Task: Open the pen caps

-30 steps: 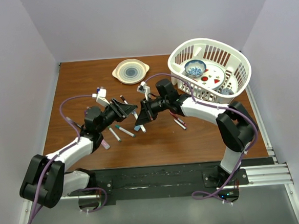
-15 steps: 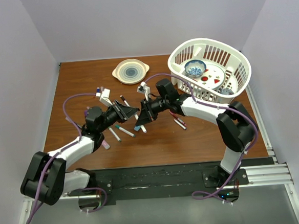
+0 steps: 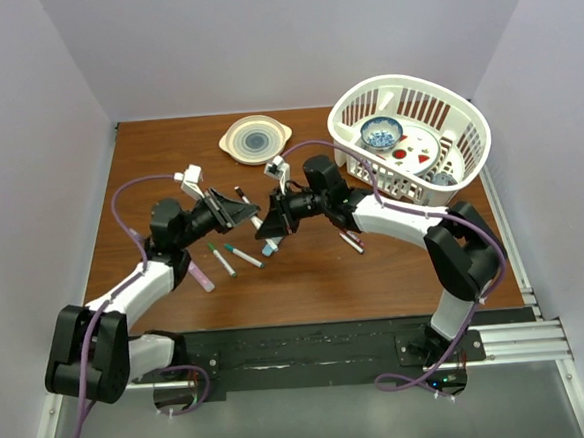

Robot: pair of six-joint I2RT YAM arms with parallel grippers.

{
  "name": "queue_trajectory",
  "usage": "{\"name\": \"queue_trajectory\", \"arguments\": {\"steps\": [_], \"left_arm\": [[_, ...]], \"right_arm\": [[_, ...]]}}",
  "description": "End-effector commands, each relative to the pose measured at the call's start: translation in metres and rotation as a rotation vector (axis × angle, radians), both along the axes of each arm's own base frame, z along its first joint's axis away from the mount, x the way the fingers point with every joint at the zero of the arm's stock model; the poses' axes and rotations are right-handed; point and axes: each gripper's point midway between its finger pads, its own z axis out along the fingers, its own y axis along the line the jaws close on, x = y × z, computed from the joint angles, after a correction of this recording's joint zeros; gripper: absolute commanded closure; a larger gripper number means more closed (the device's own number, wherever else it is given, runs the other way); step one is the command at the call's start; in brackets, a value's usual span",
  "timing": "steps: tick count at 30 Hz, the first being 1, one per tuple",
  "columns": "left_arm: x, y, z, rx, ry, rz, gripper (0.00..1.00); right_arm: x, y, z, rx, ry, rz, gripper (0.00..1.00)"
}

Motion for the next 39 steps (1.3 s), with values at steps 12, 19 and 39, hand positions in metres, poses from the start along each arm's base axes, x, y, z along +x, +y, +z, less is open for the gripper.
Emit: {"name": "queue_trajectory", "arguments": {"steps": [12,19,39], "left_arm": [[0.089,0.131,0.041,0.044,-0.096,0.495,1.0],[0.099,0.155,-0.06,0.233,0.209,0.576,1.0],[0.179,0.203,-0.154,0.458,0.521,0.7,0.7]], "right_arm": [[-0.044,-0.022,-0.015,-0.094,0.053,0.136,1.0],[-0.028,-0.039,-0.006,-0.161,-0.147,0.136,1.0],[0.022,-0.088,0.028,-0.1,-0.212,-0.022,1.0]]}}
